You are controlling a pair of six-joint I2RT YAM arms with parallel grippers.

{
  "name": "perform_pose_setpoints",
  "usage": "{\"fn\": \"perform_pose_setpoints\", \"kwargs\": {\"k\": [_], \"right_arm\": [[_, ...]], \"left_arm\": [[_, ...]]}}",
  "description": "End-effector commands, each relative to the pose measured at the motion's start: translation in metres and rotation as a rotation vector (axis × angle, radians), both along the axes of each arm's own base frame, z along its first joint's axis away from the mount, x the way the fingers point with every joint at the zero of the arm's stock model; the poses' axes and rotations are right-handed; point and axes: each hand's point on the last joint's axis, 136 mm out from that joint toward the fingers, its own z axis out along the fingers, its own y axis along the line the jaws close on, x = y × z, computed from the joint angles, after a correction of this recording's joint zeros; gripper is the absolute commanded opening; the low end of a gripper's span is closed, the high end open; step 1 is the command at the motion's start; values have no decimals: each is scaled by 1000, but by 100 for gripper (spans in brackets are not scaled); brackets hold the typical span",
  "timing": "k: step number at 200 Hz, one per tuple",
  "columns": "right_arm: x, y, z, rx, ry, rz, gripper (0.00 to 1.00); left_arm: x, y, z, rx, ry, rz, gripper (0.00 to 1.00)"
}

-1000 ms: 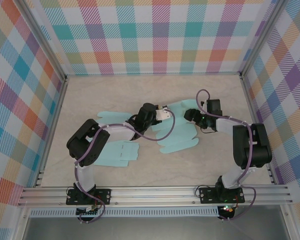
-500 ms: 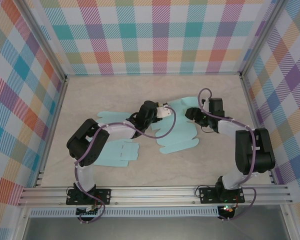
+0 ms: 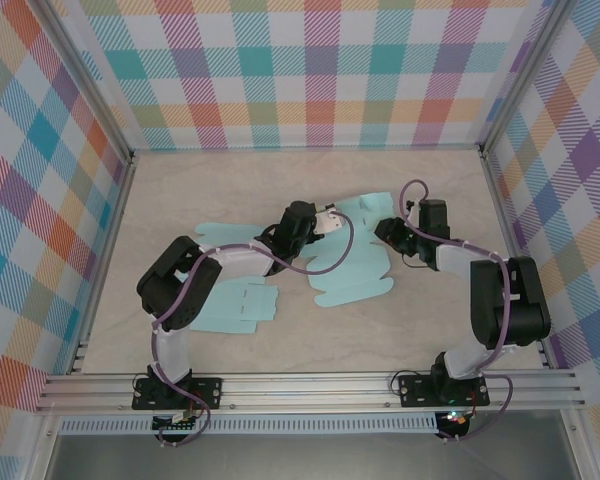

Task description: Fold the paper box

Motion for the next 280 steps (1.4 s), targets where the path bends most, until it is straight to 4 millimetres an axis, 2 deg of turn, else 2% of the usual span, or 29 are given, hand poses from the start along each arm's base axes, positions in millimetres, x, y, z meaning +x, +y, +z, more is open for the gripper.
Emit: {"fn": "perform_pose_setpoints", "kwargs": {"k": [1, 33, 71, 120, 128, 137, 144, 164, 202, 212, 218, 232, 237, 280], "right_arm": [[3, 13, 5, 61, -14, 35, 25], [6, 8, -5, 41, 32, -12, 18], [15, -5, -16, 8, 80, -107, 17], [32, -11, -21, -12, 90, -158, 17], [34, -12, -22, -16, 88, -162, 22], [36, -12, -21, -21, 82, -165, 45], [38, -12, -19, -23, 72, -161, 51], [41, -14, -17, -39, 60, -162, 50], [44, -20, -21, -77, 69, -181, 34], [44, -23, -23, -92, 73, -191, 33], [44, -25, -24, -101, 76, -199, 35], [46, -29, -23, -118, 73, -208, 50], [46, -30, -23, -124, 72, -209, 52], [55, -36, -15, -145, 38, -223, 54]], "left_arm": [[1, -16, 13, -59, -24, -8, 5], [-3, -20, 17, -78, -56, -3, 5], [-17, -29, 26, -91, -129, -45, 5], [-24, -30, 29, -104, -139, -58, 5], [-25, -31, 29, -105, -139, -63, 5], [-27, -32, 29, -105, -138, -71, 5], [-27, -33, 28, -106, -135, -76, 5], [-27, -32, 28, -105, -136, -77, 5], [-25, -33, 25, -94, -137, -72, 5], [-26, -33, 25, -94, -137, -76, 5], [-27, -33, 24, -93, -136, -78, 5], [-28, -32, 22, -89, -135, -82, 5], [-29, -32, 22, -88, -134, -85, 5], [-32, -30, 16, -70, -127, -93, 5]]}}
